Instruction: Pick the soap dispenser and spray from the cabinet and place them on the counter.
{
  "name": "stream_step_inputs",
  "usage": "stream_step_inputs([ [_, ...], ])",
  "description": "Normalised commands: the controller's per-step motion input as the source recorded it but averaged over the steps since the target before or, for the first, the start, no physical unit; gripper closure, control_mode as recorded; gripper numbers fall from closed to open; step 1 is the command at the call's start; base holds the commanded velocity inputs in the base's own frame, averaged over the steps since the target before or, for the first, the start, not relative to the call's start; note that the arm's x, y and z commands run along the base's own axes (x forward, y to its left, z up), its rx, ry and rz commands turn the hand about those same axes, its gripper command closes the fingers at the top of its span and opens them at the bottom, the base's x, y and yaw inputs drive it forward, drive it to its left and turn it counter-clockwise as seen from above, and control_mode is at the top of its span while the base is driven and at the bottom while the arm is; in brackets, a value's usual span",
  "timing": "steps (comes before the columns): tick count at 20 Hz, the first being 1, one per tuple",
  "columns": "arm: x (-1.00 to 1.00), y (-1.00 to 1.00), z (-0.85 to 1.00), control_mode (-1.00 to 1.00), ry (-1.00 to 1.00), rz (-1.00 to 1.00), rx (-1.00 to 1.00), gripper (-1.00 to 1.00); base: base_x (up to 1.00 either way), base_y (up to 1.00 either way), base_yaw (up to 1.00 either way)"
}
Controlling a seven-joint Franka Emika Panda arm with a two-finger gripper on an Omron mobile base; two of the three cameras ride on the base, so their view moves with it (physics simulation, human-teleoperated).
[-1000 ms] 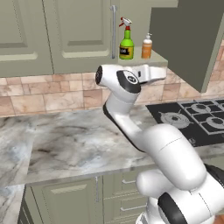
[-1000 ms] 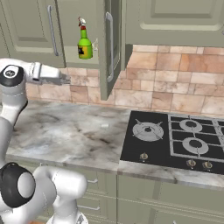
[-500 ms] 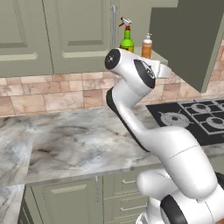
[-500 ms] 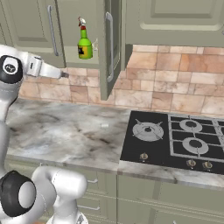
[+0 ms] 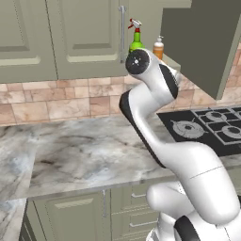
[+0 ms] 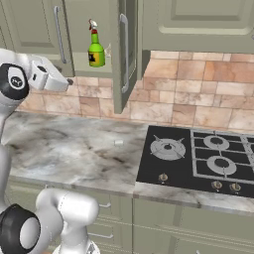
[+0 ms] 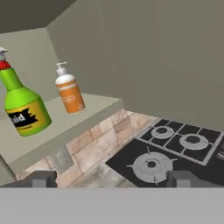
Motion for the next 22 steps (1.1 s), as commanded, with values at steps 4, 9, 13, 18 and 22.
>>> stream_step_inputs([
  [4,0.02,0.12,0.03,-1.00,-0.39,0.12,0.16,-1.00,0.00,0.00,0.00],
  [9,0.04,0.02,0.04,-1.00,-0.40,0.10,0.02,-1.00,0.00,0.00,0.00],
  [13,-0.02,0.00,-0.02,-1.00,-0.21,0.07,-0.01,-1.00,0.00,0.00,0.00],
  [18,0.06,0.02,0.01,-1.00,0.00,0.00,0.00,-1.00,0.00,0.00,0.00],
  [22,0.33,0.17,0.18,-1.00,-0.03,0.08,-0.07,-1.00,0.00,0.00,0.00],
])
